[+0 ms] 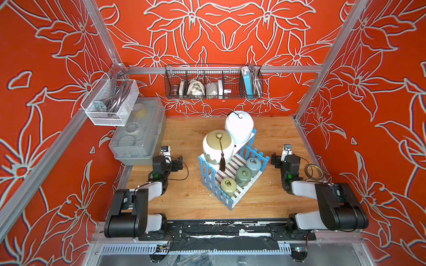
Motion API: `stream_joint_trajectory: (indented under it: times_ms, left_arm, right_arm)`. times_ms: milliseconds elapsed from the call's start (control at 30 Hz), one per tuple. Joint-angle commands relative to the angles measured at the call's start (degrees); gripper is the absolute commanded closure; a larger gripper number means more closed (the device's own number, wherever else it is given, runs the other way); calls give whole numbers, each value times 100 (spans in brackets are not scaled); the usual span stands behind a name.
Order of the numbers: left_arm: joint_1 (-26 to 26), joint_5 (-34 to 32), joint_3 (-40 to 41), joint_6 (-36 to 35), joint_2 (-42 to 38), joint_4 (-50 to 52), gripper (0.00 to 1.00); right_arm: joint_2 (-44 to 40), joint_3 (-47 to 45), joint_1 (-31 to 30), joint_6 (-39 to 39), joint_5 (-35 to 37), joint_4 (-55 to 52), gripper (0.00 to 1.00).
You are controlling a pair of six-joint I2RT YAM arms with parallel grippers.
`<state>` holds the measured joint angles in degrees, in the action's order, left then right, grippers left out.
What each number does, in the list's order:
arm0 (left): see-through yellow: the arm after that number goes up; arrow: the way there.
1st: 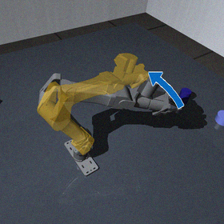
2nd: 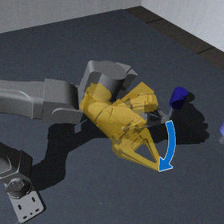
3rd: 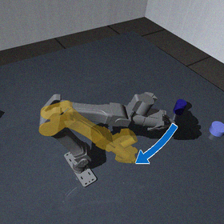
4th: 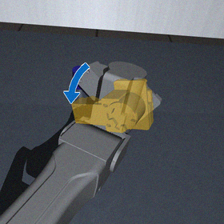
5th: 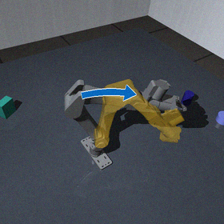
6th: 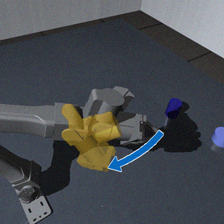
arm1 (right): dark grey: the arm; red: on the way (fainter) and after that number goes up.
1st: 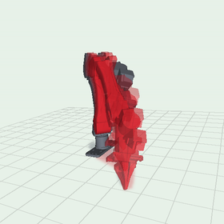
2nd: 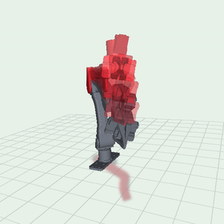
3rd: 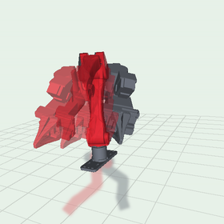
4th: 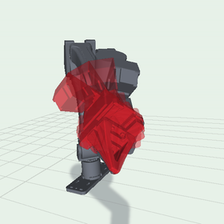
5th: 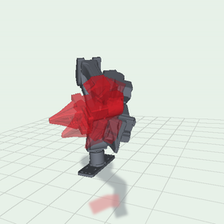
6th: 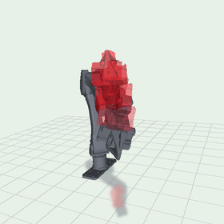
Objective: Remove the tea canisters from the shelf
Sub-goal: Move the shelf to the center of the board.
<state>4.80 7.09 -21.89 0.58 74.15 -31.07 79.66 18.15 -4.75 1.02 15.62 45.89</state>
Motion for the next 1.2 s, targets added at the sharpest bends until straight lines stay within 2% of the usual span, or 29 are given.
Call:
stream_joint_trajectory:
  times_ms: [0,67,167,333,500,567,767,867,1000,1167]
  left_arm:
    - [-27,139,-581,-224,-613,1332,1]
    - [-31,252,-742,-280,-1004,1859,1]
    - [-32,466,-975,-399,-1613,2615,1]
    - [-29,541,-1237,-321,-2628,3694,1]
    - [-27,255,-1942,102,-3061,5286,1]
    - [-28,203,-2093,248,-3128,5632,1]
    - [49,457,-1631,212,-3352,5290,1]
    - [97,651,-1450,76,-3364,5103,1]
    - [96,511,-1414,-3,-3328,5124,1]
    - [107,486,-1370,-21,-3262,4998,1]
  right_arm:
    - [-199,-54,27,43,105,-120,1]
    - [-435,-76,18,42,144,-262,0]
    - [-1098,425,29,322,408,-1817,0]
    - [-1894,729,27,673,241,-2862,0]
    - [-2695,1265,32,1555,203,-4615,1]
    - [-2924,1459,27,1895,65,-5178,1]
    - [-3441,2037,27,2126,-919,-6637,0]
    - [-3654,2102,32,1803,-1655,-6766,1]
    - [-3739,2206,26,1566,-2486,-7039,3]
    - [-3750,2223,0,1420,-3081,-7039,3]
